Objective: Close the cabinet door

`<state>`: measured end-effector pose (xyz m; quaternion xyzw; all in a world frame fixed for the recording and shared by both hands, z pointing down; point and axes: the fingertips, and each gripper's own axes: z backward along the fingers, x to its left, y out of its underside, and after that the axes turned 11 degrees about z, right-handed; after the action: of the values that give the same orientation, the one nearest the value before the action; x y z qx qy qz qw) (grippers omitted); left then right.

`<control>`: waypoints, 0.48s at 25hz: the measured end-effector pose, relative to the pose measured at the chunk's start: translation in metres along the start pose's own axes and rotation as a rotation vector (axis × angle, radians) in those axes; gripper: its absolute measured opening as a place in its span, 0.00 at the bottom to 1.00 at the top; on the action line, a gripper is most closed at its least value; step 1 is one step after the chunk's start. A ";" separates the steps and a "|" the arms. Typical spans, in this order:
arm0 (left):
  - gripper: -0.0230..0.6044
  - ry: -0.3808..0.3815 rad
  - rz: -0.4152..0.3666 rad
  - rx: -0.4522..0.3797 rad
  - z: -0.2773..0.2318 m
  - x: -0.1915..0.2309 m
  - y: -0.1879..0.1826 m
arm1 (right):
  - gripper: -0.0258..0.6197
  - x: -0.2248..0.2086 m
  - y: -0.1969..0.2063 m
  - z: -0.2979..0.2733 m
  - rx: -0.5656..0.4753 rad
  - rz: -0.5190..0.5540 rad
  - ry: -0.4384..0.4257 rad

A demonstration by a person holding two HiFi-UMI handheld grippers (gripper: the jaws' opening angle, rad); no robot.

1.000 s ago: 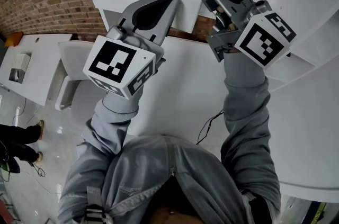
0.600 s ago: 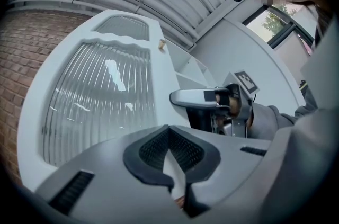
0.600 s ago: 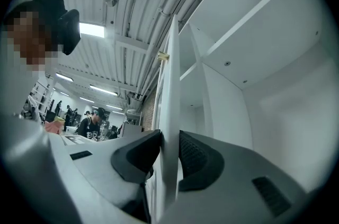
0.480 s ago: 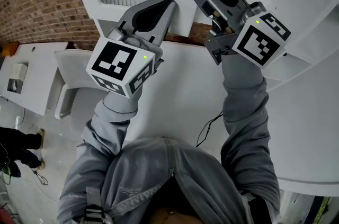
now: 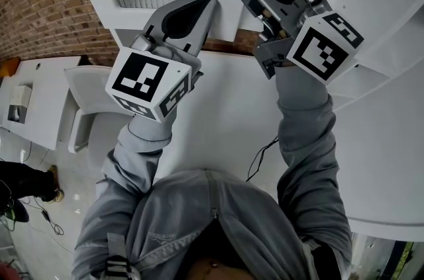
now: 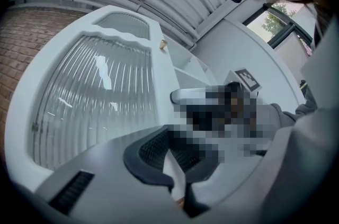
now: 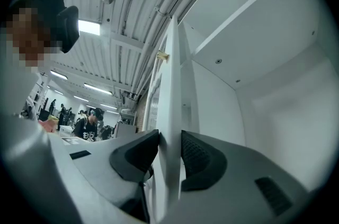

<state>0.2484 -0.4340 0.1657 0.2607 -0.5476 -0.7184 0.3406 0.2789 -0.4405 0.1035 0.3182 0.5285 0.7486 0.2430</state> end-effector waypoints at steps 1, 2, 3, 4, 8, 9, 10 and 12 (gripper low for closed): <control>0.04 0.000 -0.001 0.000 -0.001 0.000 0.000 | 0.25 -0.001 -0.001 0.001 -0.001 0.010 0.017; 0.04 -0.001 -0.003 0.000 -0.002 0.000 0.000 | 0.25 -0.002 -0.001 0.002 -0.003 0.029 0.039; 0.04 -0.003 -0.006 0.001 -0.003 0.000 -0.001 | 0.25 -0.003 -0.001 0.003 -0.004 0.053 0.065; 0.04 -0.005 -0.008 0.002 -0.004 0.001 -0.001 | 0.26 -0.004 -0.001 0.004 -0.002 0.078 0.089; 0.04 -0.009 -0.004 -0.004 -0.006 0.004 -0.001 | 0.26 -0.007 0.005 0.008 0.014 0.095 0.125; 0.04 -0.010 -0.003 -0.004 -0.006 0.005 0.000 | 0.26 -0.009 0.007 0.008 0.016 0.091 0.129; 0.04 -0.011 -0.002 -0.005 -0.007 0.006 0.000 | 0.26 -0.010 0.009 0.009 0.019 0.089 0.135; 0.04 -0.014 0.000 -0.006 -0.009 0.008 0.001 | 0.26 -0.014 0.012 0.010 0.024 0.088 0.146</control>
<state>0.2503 -0.4463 0.1642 0.2546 -0.5476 -0.7220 0.3376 0.2951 -0.4478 0.1137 0.2884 0.5392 0.7735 0.1668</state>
